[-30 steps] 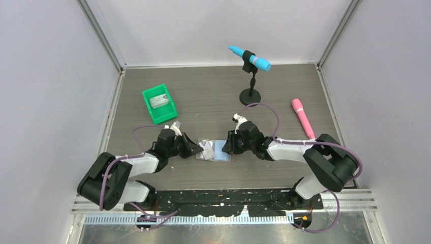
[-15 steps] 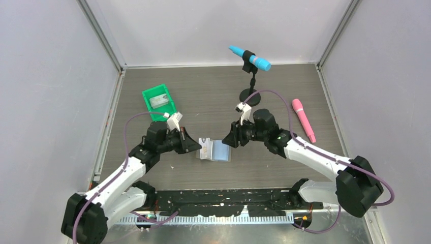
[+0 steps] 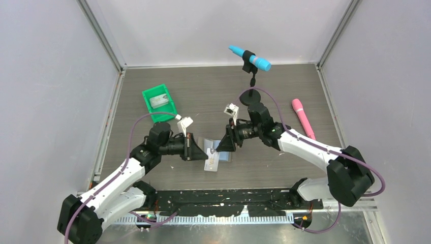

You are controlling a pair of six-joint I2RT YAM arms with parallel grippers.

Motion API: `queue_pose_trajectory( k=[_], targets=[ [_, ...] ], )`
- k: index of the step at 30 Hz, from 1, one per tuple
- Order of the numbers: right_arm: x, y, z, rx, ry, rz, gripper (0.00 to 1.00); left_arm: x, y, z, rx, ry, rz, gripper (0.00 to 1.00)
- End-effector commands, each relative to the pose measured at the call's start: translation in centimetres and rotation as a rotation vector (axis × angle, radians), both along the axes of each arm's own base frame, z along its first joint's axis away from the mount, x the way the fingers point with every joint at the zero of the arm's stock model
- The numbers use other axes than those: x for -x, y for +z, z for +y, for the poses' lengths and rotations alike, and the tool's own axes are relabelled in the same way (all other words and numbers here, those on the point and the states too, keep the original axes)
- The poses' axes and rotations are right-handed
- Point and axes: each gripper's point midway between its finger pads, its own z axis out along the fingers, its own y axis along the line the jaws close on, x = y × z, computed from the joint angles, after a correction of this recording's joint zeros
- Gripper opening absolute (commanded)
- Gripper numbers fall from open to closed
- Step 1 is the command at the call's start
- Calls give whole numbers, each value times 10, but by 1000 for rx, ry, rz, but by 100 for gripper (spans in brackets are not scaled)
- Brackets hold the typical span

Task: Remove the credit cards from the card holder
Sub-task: Remove the credit card from the card holder, then place the credit card in the storage box.

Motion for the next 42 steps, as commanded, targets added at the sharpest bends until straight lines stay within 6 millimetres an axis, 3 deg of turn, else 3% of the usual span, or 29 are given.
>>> queue_pose_trajectory(
  k=[1,10,12,13,15,17,20,22,26,32,42],
  targets=[
    [3,15,9,-54,78,-5,56,-1,27,-9,72,-46,-49,0],
    [19,13,10,-108,153,47,39,-2,32,-14,107,-63,-46,0],
    [21,12,11,-118,164,56,28,-3,33,-15,107,-60,-47,0],
    [22,12,11,-123,165,53,17,-4,33,-15,106,-57,-48,0],
    [22,14,11,-130,163,54,7,-8,32,-14,90,-38,-50,0],
    [21,18,11,-140,144,55,6,-15,28,-10,50,16,-52,8],
    [14,29,13,-169,82,62,5,-25,27,-2,19,97,-67,34],
    [8,35,13,-177,20,68,5,-31,32,4,23,155,-82,44],
    [-7,60,11,-271,-108,85,5,-39,49,13,67,239,-117,54],
    [-24,88,4,-422,-267,109,5,-41,66,19,122,308,-147,57],
    [-38,101,-6,-587,-408,221,5,-49,80,16,247,362,-142,58]
  ],
)
